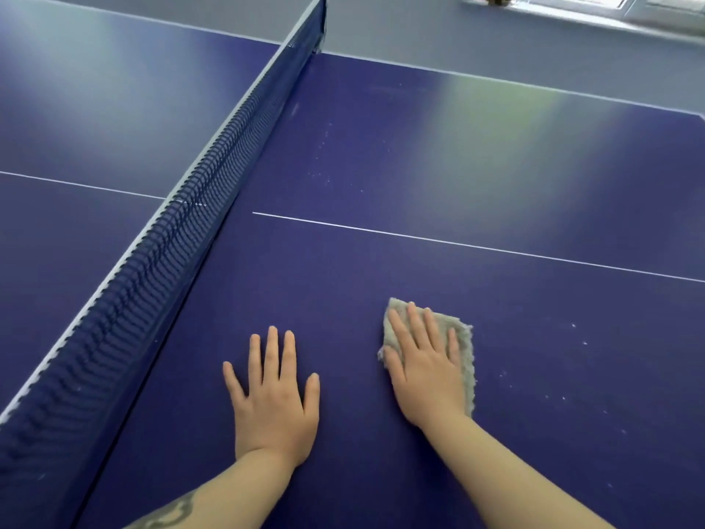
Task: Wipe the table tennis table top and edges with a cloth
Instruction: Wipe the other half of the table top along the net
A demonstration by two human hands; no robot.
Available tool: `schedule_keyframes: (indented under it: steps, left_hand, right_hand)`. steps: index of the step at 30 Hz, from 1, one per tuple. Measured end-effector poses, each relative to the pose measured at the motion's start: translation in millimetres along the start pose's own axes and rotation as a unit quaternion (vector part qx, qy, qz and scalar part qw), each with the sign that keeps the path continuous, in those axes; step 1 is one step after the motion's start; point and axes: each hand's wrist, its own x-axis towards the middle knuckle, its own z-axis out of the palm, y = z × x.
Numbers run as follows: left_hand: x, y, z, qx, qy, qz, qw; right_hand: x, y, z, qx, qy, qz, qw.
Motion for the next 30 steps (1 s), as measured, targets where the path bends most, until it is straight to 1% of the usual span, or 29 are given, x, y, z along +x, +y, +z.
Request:
schedule_keyframes:
  steps: [1, 2, 3, 5, 7, 10, 12, 13, 14, 16, 17, 18, 19, 20, 21, 23, 25, 26, 27, 28, 30]
  left_hand:
    - [0.4, 0.7, -0.1, -0.002, 0.001, 0.000, 1.000]
    - [1.0, 1.1, -0.4, -0.005, 0.001, 0.002, 1.000]
    - [1.8, 1.5, -0.4, -0.009, 0.002, 0.002, 1.000]
    - [2.7, 1.2, 0.6, -0.014, 0.010, 0.005, 1.000]
    - [3.5, 0.5, -0.2, -0.024, 0.016, 0.005, 1.000]
    - [3.6, -0.5, 0.1, -0.034, 0.020, -0.001, 0.999]
    - [3.8, -0.7, -0.1, -0.037, 0.025, -0.006, 0.999]
    - [4.3, -0.4, -0.2, -0.041, 0.029, -0.010, 0.999]
    - [4.3, -0.5, 0.1, -0.042, 0.031, -0.012, 0.999]
    - [3.8, 0.3, 0.1, -0.040, 0.031, -0.007, 0.999]
    - [4.2, 0.5, 0.0, -0.038, 0.033, -0.003, 0.999]
    - [5.0, 0.8, 0.6, -0.037, 0.033, -0.001, 0.999]
    - [5.2, 0.9, 0.9, -0.036, 0.031, 0.000, 0.999]
    - [5.4, 1.1, 0.6, -0.035, 0.029, 0.000, 0.999]
    - [5.9, 1.0, 0.3, -0.034, 0.026, 0.000, 0.999]
    - [6.3, -0.7, 0.6, -0.027, 0.012, 0.002, 1.000]
    - [6.0, -2.2, 1.6, -0.022, 0.006, 0.004, 1.000]
    - [4.8, -2.9, 2.2, -0.020, 0.005, 0.002, 1.000]
    - [3.6, -3.1, 2.6, -0.020, 0.002, 0.000, 1.000]
    - [2.7, -3.7, 2.5, -0.021, 0.002, -0.003, 1.000]
    - [2.6, -5.2, 2.9, -0.025, 0.014, -0.008, 1.000]
  right_hand:
    - [-5.6, 7.7, 0.2, 0.008, 0.013, 0.047, 0.999]
    - [-17.1, 9.9, 2.2, 0.013, 0.022, 0.069, 0.997]
    - [-31.6, 7.1, 6.0, 0.011, 0.034, 0.060, 0.998]
    - [-58.5, -10.1, 12.0, 0.004, 0.034, -0.009, 0.999]
    - [-65.1, -32.2, 14.5, -0.001, 0.027, -0.104, 0.994]
    - [-29.1, -57.0, 9.2, -0.013, -0.002, -0.219, 0.976]
    - [11.7, -61.8, 1.7, -0.046, -0.019, -0.247, 0.968]
    - [32.4, -58.7, -3.5, -0.055, -0.023, -0.234, 0.971]
    - [50.8, -50.0, -7.7, -0.051, -0.026, -0.188, 0.980]
    - [66.6, -21.8, -14.8, -0.026, -0.029, -0.025, 0.999]
    - [63.0, -8.2, -16.2, -0.008, -0.011, 0.047, 0.999]
    - [52.9, 0.9, -16.8, 0.011, 0.001, 0.094, 0.995]
    - [39.2, 3.3, -13.6, 0.019, 0.005, 0.113, 0.993]
    - [23.4, -2.8, -9.9, 0.014, 0.012, 0.107, 0.994]
    - [10.0, -14.9, -4.4, 0.009, 0.021, 0.079, 0.997]
    - [-2.2, -44.9, 4.7, 0.014, 0.021, -0.016, 1.000]
    - [12.1, -68.8, 4.7, 0.013, 0.007, -0.113, 0.994]
    - [27.3, -75.2, 0.9, 0.022, -0.004, -0.144, 0.989]
    - [45.2, -76.5, -3.4, 0.033, -0.021, -0.154, 0.987]
    - [63.6, -72.7, -8.5, 0.041, -0.030, -0.146, 0.988]
    - [95.2, -49.9, -17.7, 0.046, -0.021, -0.079, 0.996]
